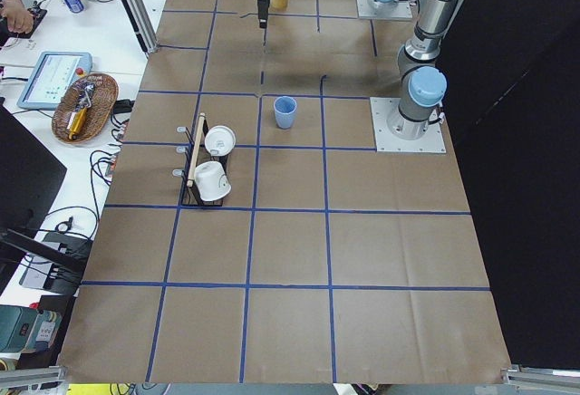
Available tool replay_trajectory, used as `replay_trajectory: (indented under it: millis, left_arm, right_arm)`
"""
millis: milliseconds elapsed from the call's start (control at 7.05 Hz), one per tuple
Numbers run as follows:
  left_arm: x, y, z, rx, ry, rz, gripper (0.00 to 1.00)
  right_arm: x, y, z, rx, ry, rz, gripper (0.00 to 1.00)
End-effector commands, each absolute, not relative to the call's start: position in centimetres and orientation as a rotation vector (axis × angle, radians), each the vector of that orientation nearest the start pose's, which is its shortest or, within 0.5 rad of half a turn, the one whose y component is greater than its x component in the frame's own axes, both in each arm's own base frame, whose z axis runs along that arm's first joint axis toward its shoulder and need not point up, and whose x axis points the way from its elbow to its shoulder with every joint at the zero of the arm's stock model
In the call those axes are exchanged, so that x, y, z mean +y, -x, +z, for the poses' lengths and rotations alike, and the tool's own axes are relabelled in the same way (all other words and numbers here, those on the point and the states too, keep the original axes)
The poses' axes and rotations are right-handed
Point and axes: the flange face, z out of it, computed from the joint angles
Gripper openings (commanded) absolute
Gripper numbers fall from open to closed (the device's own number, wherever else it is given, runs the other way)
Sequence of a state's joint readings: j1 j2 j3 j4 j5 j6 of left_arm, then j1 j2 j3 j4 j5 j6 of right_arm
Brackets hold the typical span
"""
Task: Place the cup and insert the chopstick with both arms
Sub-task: 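Lower the right gripper and close it on the pink chopstick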
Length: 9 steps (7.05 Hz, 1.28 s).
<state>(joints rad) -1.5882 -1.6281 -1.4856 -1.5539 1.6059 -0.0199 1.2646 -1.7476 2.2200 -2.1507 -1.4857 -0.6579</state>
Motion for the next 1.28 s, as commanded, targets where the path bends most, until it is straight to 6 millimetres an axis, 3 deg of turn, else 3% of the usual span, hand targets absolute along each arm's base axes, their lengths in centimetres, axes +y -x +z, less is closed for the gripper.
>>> replay_trajectory:
  millis: [0,709,851,1135]
  left_arm:
    - [-51.7,13.9,50.2,3.106,0.004,-0.068,1.0]
    - [-51.6,13.9,50.3,3.108,0.004,-0.07,1.0]
    - [-51.6,13.9,50.3,3.108,0.004,-0.07,1.0]
    - [-51.5,14.0,50.2,3.106,0.001,-0.068,1.0]
  right_arm:
    - [-40.4,-1.7,31.4,3.087,0.544,-0.15,0.52]
    - [-40.3,-1.8,32.6,3.089,0.529,-0.207,0.52]
    - [-40.4,-1.9,32.6,3.086,0.527,-0.209,0.49]
    - [-40.4,-1.8,32.6,3.088,0.527,-0.21,0.32]
